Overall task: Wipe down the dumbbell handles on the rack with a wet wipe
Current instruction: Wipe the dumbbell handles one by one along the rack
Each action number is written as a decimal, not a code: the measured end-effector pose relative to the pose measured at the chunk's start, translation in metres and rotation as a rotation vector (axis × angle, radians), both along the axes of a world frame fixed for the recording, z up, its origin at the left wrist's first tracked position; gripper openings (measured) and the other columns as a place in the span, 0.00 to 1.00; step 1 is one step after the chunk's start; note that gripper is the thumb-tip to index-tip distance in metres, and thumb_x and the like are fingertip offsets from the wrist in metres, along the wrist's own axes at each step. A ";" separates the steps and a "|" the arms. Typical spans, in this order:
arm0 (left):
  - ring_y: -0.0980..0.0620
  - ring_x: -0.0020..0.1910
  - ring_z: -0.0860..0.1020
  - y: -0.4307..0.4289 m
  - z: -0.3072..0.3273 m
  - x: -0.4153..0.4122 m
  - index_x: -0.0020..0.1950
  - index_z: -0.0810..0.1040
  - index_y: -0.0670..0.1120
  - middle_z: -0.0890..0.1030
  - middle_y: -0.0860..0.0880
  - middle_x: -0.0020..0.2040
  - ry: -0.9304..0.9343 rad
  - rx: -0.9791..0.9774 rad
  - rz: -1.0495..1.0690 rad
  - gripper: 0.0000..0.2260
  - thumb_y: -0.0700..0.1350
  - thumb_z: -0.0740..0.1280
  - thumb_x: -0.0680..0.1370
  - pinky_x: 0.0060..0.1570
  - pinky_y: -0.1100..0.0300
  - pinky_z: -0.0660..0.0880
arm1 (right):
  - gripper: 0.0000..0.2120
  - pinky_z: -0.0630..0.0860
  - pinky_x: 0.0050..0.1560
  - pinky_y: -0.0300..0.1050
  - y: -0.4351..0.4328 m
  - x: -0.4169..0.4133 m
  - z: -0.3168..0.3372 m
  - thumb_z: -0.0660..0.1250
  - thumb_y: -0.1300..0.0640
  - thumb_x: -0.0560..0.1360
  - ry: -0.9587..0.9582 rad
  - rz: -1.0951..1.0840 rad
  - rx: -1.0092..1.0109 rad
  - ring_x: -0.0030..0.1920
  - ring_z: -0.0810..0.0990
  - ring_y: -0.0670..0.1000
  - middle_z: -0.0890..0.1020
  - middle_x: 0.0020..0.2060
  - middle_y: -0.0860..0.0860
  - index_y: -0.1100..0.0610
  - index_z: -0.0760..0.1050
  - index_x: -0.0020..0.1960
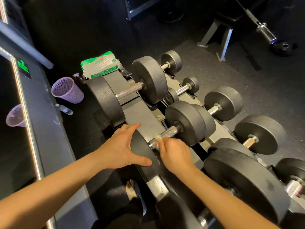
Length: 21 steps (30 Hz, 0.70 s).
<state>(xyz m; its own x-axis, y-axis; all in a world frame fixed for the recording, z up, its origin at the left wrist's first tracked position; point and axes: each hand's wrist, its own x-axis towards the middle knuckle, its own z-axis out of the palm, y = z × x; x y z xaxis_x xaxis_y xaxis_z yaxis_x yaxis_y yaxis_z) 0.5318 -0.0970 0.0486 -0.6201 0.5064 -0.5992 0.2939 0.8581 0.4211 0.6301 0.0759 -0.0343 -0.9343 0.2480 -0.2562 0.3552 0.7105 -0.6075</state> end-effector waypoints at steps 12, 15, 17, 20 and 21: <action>0.54 0.78 0.57 0.001 0.001 0.000 0.84 0.47 0.56 0.58 0.57 0.77 -0.004 0.000 -0.004 0.65 0.78 0.70 0.54 0.77 0.49 0.62 | 0.11 0.74 0.38 0.48 0.019 -0.031 0.026 0.59 0.55 0.84 -0.101 0.163 0.397 0.44 0.84 0.57 0.83 0.44 0.54 0.56 0.79 0.53; 0.54 0.77 0.58 0.001 0.002 0.000 0.84 0.47 0.56 0.58 0.57 0.77 -0.005 0.005 -0.005 0.66 0.79 0.70 0.54 0.77 0.48 0.63 | 0.09 0.79 0.38 0.47 0.027 -0.045 0.033 0.67 0.59 0.80 -0.185 0.185 0.544 0.42 0.83 0.54 0.82 0.44 0.53 0.58 0.75 0.60; 0.54 0.77 0.58 0.000 0.002 0.000 0.84 0.47 0.56 0.58 0.57 0.77 -0.007 0.008 -0.003 0.65 0.79 0.70 0.54 0.77 0.48 0.63 | 0.16 0.76 0.33 0.46 0.020 -0.047 0.032 0.69 0.59 0.78 -0.135 0.197 0.547 0.34 0.78 0.53 0.79 0.42 0.53 0.58 0.68 0.62; 0.53 0.77 0.58 0.000 0.001 0.001 0.84 0.47 0.57 0.58 0.57 0.77 -0.007 0.019 -0.001 0.65 0.78 0.70 0.54 0.76 0.47 0.64 | 0.20 0.74 0.34 0.45 0.024 -0.058 0.030 0.70 0.58 0.78 -0.093 0.284 0.555 0.38 0.80 0.53 0.78 0.45 0.54 0.57 0.67 0.66; 0.53 0.77 0.59 0.000 0.001 0.002 0.83 0.48 0.57 0.59 0.57 0.77 -0.005 0.023 0.001 0.64 0.78 0.71 0.54 0.76 0.48 0.64 | 0.18 0.74 0.37 0.46 0.027 -0.062 0.031 0.70 0.58 0.78 -0.114 0.326 0.568 0.42 0.82 0.55 0.79 0.48 0.55 0.58 0.70 0.65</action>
<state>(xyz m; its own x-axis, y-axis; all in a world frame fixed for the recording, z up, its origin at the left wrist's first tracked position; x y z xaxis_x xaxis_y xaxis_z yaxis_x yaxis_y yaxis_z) 0.5334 -0.0974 0.0498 -0.6177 0.5199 -0.5900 0.2915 0.8482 0.4423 0.5679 0.1027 -0.0037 -0.9590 0.0833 -0.2710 0.1082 0.9910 -0.0782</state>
